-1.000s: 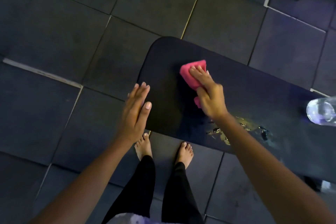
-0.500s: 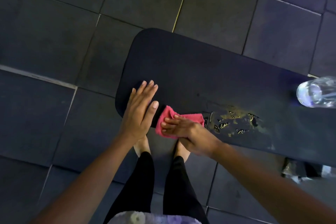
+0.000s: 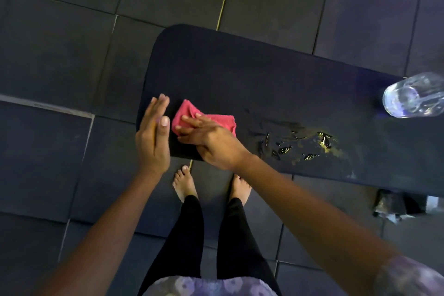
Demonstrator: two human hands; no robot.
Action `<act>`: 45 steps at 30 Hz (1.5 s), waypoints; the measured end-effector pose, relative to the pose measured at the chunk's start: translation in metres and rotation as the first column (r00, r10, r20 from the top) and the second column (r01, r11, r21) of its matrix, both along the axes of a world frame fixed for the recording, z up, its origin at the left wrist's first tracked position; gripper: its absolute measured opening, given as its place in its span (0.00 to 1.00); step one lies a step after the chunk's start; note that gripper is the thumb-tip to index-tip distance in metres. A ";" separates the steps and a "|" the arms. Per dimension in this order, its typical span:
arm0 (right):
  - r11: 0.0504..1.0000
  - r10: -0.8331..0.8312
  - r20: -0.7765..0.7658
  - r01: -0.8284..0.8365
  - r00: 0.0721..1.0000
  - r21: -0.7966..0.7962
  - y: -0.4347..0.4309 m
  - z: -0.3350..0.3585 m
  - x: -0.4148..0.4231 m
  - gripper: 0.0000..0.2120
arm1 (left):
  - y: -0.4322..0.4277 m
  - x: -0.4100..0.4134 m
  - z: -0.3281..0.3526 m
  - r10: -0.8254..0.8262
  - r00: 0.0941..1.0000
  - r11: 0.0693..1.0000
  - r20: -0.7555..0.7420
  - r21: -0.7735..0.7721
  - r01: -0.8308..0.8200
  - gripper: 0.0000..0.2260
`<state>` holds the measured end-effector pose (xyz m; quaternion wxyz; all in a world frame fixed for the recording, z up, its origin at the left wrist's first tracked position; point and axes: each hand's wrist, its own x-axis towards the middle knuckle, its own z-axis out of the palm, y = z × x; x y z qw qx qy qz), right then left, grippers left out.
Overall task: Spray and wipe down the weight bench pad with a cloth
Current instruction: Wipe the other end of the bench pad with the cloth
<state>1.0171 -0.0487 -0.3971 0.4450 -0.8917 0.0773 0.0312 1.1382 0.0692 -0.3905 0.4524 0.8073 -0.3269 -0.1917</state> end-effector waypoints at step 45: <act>0.073 -0.990 -0.104 0.972 0.099 0.225 -0.049 0.036 -0.231 0.29 | -0.076 -0.120 -0.015 -0.662 0.682 0.684 0.311 0.623 0.380 0.29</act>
